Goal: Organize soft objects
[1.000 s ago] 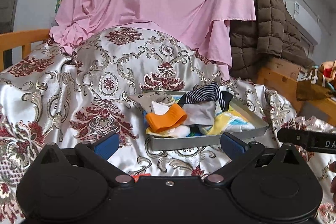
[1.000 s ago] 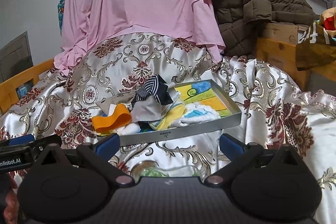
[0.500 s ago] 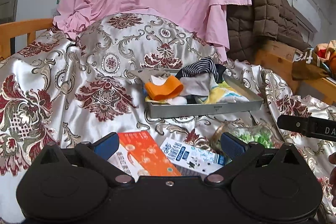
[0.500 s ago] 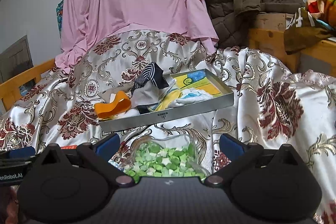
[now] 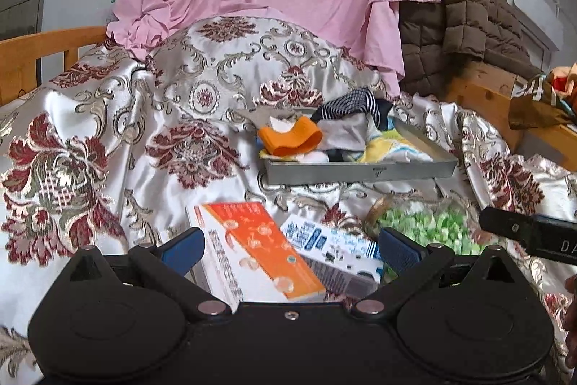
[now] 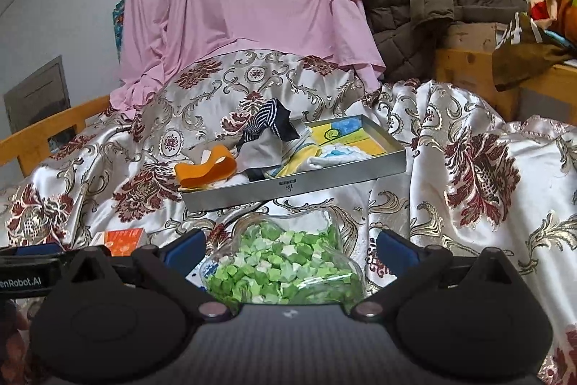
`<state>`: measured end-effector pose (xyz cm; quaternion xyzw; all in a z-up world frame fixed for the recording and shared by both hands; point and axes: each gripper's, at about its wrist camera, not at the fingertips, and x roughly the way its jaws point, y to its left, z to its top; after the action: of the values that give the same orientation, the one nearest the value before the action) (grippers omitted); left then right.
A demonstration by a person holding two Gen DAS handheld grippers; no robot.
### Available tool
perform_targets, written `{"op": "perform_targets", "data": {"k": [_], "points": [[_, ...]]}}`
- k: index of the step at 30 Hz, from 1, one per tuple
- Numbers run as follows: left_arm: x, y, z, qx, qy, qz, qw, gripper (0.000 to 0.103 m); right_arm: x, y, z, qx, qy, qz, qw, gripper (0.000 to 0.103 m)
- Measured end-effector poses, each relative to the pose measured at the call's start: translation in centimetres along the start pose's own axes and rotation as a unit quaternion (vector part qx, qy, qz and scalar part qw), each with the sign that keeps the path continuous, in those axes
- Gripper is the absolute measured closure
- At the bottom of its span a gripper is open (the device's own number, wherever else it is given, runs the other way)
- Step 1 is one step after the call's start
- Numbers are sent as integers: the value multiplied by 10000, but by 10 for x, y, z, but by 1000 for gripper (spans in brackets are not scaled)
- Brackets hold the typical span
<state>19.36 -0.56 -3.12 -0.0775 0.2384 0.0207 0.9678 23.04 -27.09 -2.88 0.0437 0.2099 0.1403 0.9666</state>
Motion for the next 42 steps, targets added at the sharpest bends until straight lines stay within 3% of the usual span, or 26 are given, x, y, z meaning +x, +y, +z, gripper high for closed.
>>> {"op": "perform_targets", "data": {"k": [7,24,42], "points": [[-6,-8,-9,14,164,-13,9999,1,-6,-2,-10,-59,90,68,9999,0],[-55,-18,-17,-282,-11,561,9980,1,-51,-6,-12,-40,19,317,9995,0],[-75,-22,-20,-182,-218,347,9990,1,-70,-10,-18,118,-179,91,9997,0]]}}
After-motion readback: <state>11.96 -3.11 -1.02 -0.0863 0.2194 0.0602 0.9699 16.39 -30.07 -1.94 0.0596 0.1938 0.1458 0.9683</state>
